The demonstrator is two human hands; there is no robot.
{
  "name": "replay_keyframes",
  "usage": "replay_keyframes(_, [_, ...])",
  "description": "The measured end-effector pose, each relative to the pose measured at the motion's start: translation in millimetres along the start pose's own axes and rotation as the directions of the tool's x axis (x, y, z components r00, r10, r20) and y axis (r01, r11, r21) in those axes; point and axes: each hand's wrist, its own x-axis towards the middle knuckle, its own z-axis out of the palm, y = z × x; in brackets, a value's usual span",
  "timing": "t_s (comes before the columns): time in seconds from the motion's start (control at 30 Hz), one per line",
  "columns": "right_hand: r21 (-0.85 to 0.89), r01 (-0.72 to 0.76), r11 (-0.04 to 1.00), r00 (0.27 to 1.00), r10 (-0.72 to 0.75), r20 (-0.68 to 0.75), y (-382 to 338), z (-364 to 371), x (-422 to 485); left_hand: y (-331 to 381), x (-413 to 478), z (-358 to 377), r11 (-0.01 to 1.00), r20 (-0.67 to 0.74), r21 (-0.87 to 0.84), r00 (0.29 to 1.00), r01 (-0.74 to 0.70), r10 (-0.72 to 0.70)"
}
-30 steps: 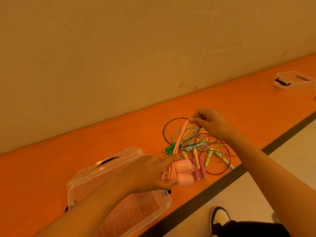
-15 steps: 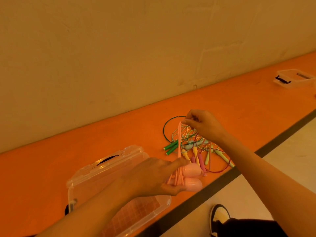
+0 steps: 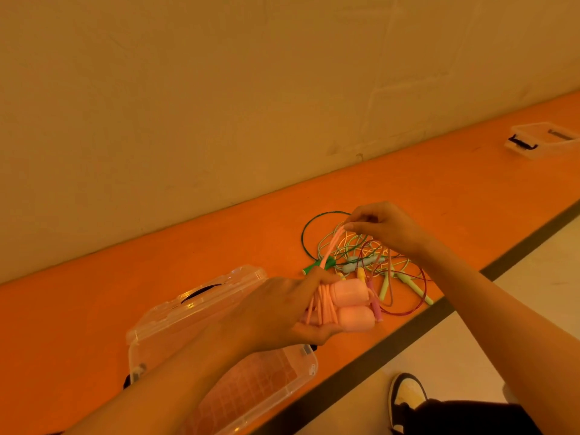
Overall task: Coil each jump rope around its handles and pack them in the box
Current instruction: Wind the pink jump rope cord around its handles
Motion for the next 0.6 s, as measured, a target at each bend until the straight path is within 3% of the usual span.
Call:
replay_keyframes(0.2, [-0.056, 0.041, 0.998, 0.998, -0.039, 0.042, 6.6, -10.6, -3.9, -8.0, -1.1, -0.9, 0.998, -0.097, -0.056, 0.995, -0.026, 0.021])
replay_keyframes(0.6, [-0.078, -0.016, 0.997, 0.99, 0.026, 0.135, 37.0, -13.5, -8.7, -21.2, -2.9, -4.7, 0.954, -0.366, -0.296, 0.917, 0.049, -0.16])
